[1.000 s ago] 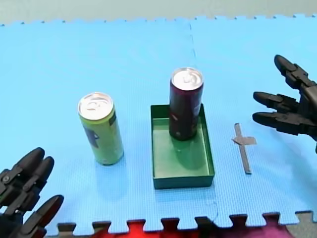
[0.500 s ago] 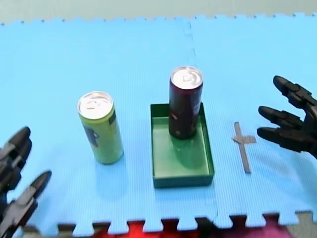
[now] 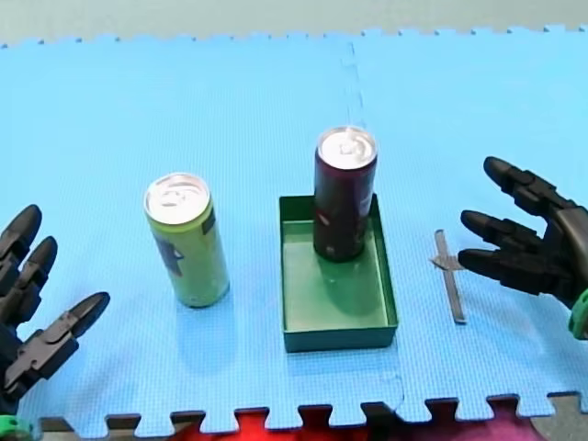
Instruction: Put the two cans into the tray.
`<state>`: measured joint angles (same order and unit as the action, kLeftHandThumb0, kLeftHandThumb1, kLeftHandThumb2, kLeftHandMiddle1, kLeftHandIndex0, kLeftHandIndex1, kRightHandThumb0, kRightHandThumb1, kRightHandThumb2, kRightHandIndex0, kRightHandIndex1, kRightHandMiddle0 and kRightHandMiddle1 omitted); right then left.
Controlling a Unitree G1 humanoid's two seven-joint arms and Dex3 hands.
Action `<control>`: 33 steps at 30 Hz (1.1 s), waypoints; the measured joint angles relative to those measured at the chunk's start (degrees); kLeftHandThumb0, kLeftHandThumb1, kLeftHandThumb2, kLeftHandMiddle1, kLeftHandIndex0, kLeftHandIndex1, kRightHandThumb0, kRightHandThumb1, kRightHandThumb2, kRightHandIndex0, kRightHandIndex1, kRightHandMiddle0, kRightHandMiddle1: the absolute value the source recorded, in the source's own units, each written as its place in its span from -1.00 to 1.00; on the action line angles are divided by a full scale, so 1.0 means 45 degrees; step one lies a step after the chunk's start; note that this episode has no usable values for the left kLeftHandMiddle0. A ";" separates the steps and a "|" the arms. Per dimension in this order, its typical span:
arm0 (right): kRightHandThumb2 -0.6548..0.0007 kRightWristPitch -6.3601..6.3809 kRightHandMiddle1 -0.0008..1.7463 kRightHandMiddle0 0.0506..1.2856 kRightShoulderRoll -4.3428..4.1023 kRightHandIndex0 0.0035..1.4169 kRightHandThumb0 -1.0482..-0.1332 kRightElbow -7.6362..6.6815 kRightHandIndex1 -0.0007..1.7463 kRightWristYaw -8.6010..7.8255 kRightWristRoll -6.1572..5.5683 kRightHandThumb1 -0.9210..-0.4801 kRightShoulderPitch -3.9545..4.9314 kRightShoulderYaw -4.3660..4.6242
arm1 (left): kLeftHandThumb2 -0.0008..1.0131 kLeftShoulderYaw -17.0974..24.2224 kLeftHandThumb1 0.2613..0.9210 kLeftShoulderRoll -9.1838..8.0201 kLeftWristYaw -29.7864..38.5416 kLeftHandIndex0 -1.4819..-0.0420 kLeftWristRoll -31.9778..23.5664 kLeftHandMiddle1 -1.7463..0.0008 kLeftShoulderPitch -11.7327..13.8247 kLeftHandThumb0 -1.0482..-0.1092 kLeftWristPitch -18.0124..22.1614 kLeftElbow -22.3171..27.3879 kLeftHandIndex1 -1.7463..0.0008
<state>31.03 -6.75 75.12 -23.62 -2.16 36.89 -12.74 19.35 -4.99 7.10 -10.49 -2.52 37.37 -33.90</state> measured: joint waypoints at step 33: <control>1.00 0.0009 -1.00 -0.39 -0.0101 -0.23 -0.33 -0.0051 -0.99 0.0039 -0.0259 0.31 0.0108 -0.0334 | -0.99 -0.0659 0.08 -0.1445 0.1768 0.63 0.0309 1.00 -0.3566 -0.95 0.0021 -0.5907 1.00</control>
<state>31.07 -7.20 74.89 -23.45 -3.32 37.38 -14.25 16.39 -11.49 15.05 -9.10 -18.56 37.47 -60.48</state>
